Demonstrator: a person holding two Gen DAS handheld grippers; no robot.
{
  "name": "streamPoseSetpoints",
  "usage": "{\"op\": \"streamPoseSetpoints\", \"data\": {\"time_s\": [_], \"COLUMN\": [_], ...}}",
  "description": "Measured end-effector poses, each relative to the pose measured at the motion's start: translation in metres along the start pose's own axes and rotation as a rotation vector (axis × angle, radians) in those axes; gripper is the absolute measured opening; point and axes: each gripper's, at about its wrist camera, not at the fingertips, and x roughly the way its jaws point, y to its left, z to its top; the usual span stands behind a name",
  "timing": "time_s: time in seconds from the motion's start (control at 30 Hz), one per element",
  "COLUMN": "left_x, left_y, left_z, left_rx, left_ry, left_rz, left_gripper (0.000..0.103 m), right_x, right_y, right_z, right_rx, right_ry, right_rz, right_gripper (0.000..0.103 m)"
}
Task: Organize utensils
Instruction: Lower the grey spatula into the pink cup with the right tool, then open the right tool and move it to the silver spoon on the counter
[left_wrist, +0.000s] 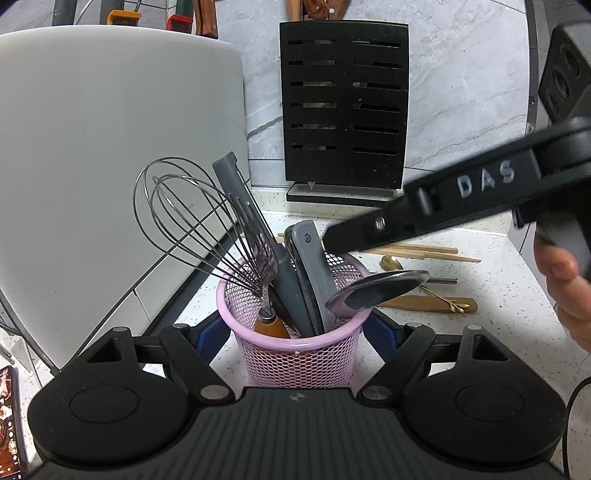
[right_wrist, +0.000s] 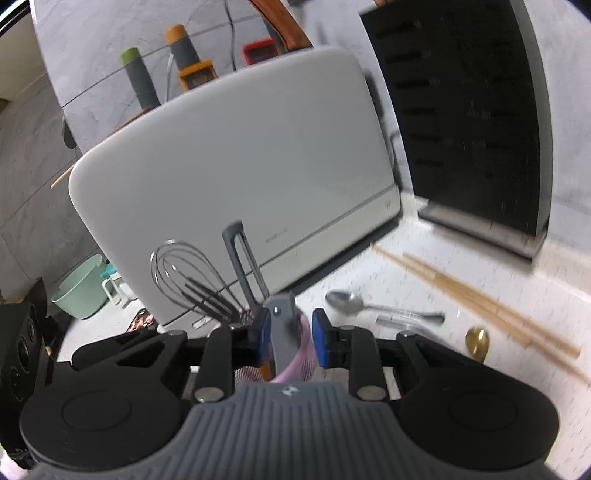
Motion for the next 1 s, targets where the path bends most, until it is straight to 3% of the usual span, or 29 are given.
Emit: {"op": "streamPoseSetpoints", "data": {"time_s": [0.1, 0.17, 0.27, 0.9, 1.0], "left_x": [-0.001, -0.001, -0.001, -0.015, -0.014], "left_y": [0.002, 0.003, 0.004, 0.015, 0.013], "left_z": [0.0, 0.0, 0.0, -0.009, -0.009], "left_rx": [-0.007, -0.016, -0.027, 0.009, 0.022], "left_ry": [-0.005, -0.007, -0.009, 0.017, 0.015], "left_rz": [-0.007, -0.011, -0.018, -0.007, 0.001], "left_gripper": [0.094, 0.094, 0.094, 0.091, 0.092], "right_x": [0.005, 0.008, 0.01, 0.017, 0.015], "right_y": [-0.001, -0.002, -0.006, 0.005, 0.006], "right_z": [-0.002, -0.004, -0.004, -0.004, -0.001], "right_rx": [0.016, 0.027, 0.056, 0.047, 0.029], "right_ry": [0.025, 0.035, 0.04, 0.091, 0.102], "right_rz": [-0.016, -0.019, -0.009, 0.077, 0.084], "right_gripper": [0.017, 0.009, 0.007, 0.007, 0.012]}}
